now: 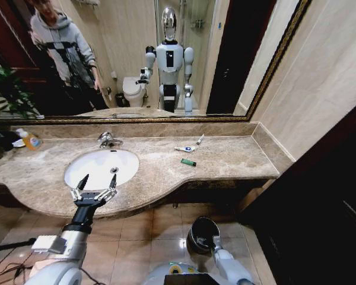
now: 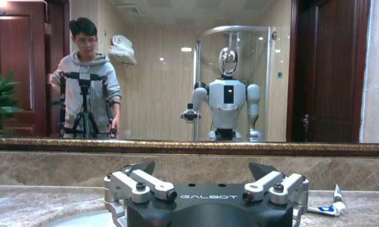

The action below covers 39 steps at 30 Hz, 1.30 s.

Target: Pick up the trash from the sink and place it in the trash bin.

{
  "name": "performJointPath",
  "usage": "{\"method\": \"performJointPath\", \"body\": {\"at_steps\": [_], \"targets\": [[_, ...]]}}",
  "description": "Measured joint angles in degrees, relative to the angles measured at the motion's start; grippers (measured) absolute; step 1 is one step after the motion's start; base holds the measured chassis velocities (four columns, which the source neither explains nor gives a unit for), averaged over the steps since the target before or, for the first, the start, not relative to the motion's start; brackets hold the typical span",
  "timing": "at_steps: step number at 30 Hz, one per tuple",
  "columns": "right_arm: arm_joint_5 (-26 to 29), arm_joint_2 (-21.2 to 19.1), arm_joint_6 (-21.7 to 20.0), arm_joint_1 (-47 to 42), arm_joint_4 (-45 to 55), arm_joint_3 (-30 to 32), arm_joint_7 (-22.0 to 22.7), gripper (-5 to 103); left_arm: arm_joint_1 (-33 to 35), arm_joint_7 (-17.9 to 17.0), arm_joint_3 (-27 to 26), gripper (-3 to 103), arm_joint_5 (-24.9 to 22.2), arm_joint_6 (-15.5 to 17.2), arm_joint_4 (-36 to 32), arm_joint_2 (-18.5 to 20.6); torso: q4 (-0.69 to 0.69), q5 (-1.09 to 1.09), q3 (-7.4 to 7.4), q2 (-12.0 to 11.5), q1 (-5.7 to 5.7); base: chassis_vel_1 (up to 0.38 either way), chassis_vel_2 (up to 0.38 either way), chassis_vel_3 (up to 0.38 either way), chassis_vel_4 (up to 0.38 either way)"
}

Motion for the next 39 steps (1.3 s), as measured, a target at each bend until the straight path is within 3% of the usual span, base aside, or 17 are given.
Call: {"method": "performJointPath", "body": {"at_steps": [10, 13, 16, 18, 23, 26, 28, 29, 30, 33, 39], "targets": [[-3.3, -0.3, 3.2, -3.1, 2.8, 0.1, 0.8, 100, 0.0, 0.0, 0.0, 100, 0.0, 0.0, 0.0, 0.0, 0.00, 0.01, 0.00, 0.0, 0.00, 0.000, 0.000, 0.000, 0.000], [-5.7, -0.4, 3.7, -4.5, 4.9, 0.4, 2.8, 100, 0.0, 0.0, 0.0, 100, 0.0, 0.0, 0.0, 0.0, 0.00, 0.00, 0.00, 0.0, 0.00, 0.000, 0.000, 0.000, 0.000], [-7.2, -0.2, 7.5, -6.3, 7.9, 0.5, 7.3, 100, 0.0, 0.0, 0.0, 100, 0.0, 0.0, 0.0, 0.0, 0.00, 0.01, 0.00, 0.0, 0.00, 0.000, 0.000, 0.000, 0.000], [-7.2, -0.1, 8.1, -7.8, 10.9, 0.5, 7.7, 100, 0.0, 0.0, 0.0, 100, 0.0, 0.0, 0.0, 0.0, 0.01, 0.02, 0.00, 0.0, 0.00, 0.000, 0.000, 0.000, 0.000], [-5.5, -1.3, 10.5, -15.9, 24.6, 0.0, 7.4, 100, 0.0, 0.0, 0.0, 100, 0.0, 0.0, 0.0, 0.0, 0.00, 0.01, 0.00, 0.0, 0.00, 0.000, 0.000, 0.000, 0.000], [1.3, -3.7, 10.7, -25.7, 39.9, -0.2, 5.8, 100, 0.0, 0.0, 0.0, 100, 0.0, 0.0, 0.0, 0.0, -0.01, 0.02, 0.00, 0.0, -0.01, 0.000, 0.000, 0.000, 0.000], [3.3, -4.2, 10.6, -28.0, 43.8, -0.1, 5.3, 100, 0.0, 0.0, 0.0, 100, 0.0, 0.0, 0.0, 0.0, 0.00, 0.01, 0.00, 0.0, -0.01, 0.000, 0.000, 0.000, 0.000], [7.3, -5.1, 10.5, -32.8, 51.2, 0.2, 4.8, 100, 0.0, 0.0, 0.0, 100, 0.0, 0.0, 0.0, 0.0, 0.01, 0.00, -0.01, 0.0, -0.01, 0.000, 0.000, 0.000, 0.000], [7.3, -5.1, 10.5, -32.8, 51.2, 0.2, 4.8, 100, 0.0, 0.0, 0.0, 100, 0.0, 0.0, 0.0, 0.0, 0.01, 0.00, -0.01, 0.0, -0.01, 0.000, 0.000, 0.000, 0.000], [11.6, -4.3, 12.4, -42.3, 63.7, 0.8, 5.8, 100, 0.0, 0.0, 0.0, 100, 0.0, 0.0, 0.0, 0.0, -0.02, 0.01, -0.01, 0.0, -0.01, 0.000, 0.000, 0.000, 0.000], [12.4, -3.7, 12.8, -51.7, 81.4, -0.4, 8.2, 100, 0.0, 0.0, 0.0, 100, 0.0, 0.0, 0.0, 0.0, -0.01, 0.00, -0.01, 0.0, -0.01, 0.000, 0.000, 0.000, 0.000]]}}
